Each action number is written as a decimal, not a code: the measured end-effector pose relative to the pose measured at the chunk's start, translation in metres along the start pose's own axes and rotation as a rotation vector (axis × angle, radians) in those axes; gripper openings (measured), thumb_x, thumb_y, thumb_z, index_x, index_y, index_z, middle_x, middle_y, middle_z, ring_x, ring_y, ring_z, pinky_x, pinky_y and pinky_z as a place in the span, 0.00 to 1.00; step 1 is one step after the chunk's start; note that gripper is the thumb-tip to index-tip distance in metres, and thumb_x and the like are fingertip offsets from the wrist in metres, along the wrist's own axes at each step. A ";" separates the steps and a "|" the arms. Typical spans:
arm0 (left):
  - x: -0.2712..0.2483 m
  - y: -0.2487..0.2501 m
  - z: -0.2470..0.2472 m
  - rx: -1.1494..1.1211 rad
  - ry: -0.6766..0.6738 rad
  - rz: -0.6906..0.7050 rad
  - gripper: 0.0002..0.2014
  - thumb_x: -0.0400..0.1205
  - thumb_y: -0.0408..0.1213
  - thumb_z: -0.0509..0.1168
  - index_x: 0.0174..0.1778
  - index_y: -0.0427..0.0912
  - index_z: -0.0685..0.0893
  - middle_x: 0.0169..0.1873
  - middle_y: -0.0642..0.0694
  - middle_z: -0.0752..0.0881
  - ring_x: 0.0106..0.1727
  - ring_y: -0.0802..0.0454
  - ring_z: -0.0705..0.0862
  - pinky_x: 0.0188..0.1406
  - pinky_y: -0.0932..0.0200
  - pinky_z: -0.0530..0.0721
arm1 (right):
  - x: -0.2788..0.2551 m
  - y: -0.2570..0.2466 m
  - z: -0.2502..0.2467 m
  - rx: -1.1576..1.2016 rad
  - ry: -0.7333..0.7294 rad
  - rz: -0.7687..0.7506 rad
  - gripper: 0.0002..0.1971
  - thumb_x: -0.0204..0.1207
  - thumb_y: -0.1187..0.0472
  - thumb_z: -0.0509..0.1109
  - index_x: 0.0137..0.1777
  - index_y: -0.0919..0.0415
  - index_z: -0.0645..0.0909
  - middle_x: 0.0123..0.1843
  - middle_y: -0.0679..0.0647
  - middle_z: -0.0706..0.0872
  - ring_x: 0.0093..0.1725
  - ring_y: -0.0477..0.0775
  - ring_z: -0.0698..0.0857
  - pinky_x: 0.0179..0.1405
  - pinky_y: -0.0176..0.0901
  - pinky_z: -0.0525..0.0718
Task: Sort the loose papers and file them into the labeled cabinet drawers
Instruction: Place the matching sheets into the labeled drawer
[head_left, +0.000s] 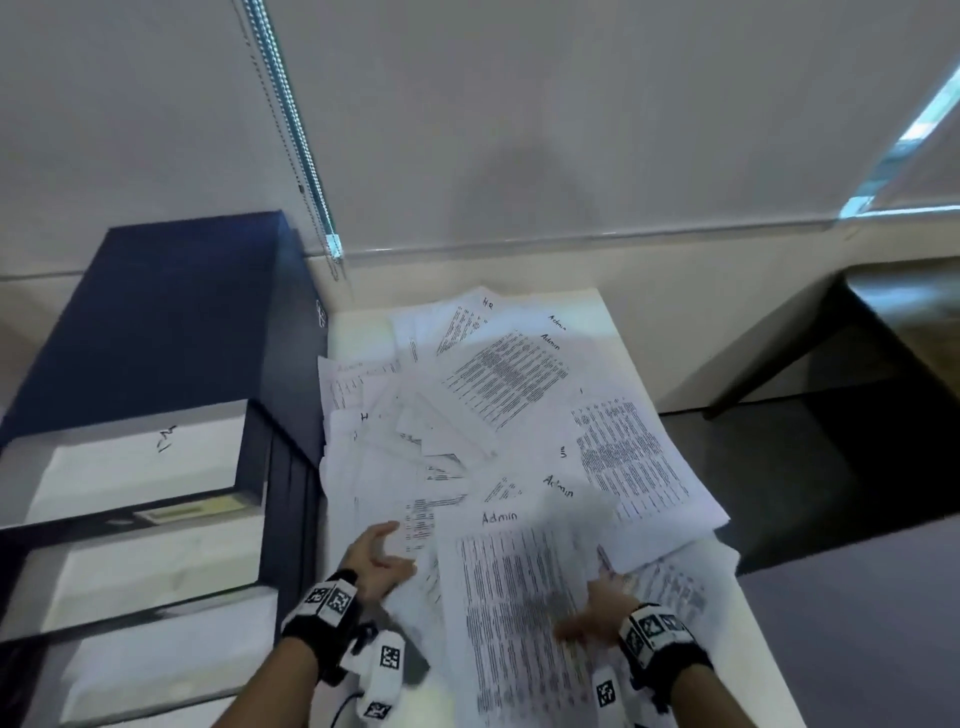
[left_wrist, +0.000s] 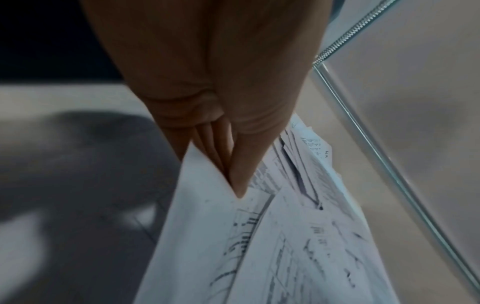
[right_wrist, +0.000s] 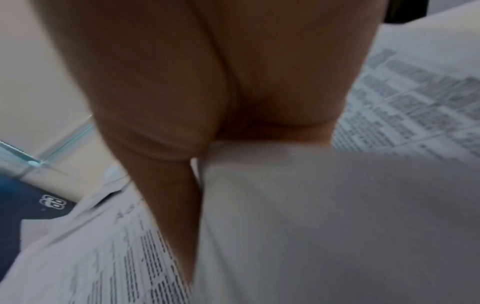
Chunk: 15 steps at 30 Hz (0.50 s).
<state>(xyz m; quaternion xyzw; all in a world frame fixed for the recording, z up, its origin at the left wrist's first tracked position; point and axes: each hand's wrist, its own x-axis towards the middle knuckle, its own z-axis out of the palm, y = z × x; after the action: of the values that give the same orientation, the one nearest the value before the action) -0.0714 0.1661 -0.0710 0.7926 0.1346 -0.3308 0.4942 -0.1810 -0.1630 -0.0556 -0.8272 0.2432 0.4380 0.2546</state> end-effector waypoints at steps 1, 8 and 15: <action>-0.004 -0.005 -0.004 0.043 -0.004 -0.010 0.27 0.69 0.25 0.80 0.59 0.51 0.81 0.35 0.43 0.91 0.42 0.45 0.88 0.49 0.57 0.88 | -0.008 0.001 0.001 0.078 0.066 0.015 0.53 0.61 0.36 0.82 0.80 0.63 0.65 0.79 0.62 0.71 0.74 0.61 0.77 0.71 0.51 0.79; -0.025 -0.036 -0.013 0.250 -0.159 -0.177 0.15 0.68 0.21 0.76 0.50 0.36 0.89 0.40 0.41 0.91 0.41 0.43 0.88 0.54 0.45 0.89 | -0.017 0.058 0.019 0.529 0.358 0.102 0.53 0.49 0.30 0.83 0.66 0.71 0.79 0.65 0.66 0.85 0.62 0.62 0.85 0.66 0.59 0.82; -0.053 0.000 0.024 0.439 -0.212 -0.094 0.47 0.69 0.66 0.73 0.80 0.42 0.70 0.77 0.41 0.74 0.73 0.43 0.77 0.74 0.51 0.74 | -0.062 0.043 0.024 0.470 0.235 0.028 0.20 0.80 0.42 0.67 0.44 0.60 0.79 0.36 0.49 0.82 0.31 0.46 0.80 0.30 0.36 0.77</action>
<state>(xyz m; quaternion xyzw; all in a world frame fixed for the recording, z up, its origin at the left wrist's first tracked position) -0.1207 0.1513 -0.0433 0.8346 0.0437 -0.4562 0.3058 -0.2534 -0.1692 -0.0232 -0.7871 0.3774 0.2740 0.4037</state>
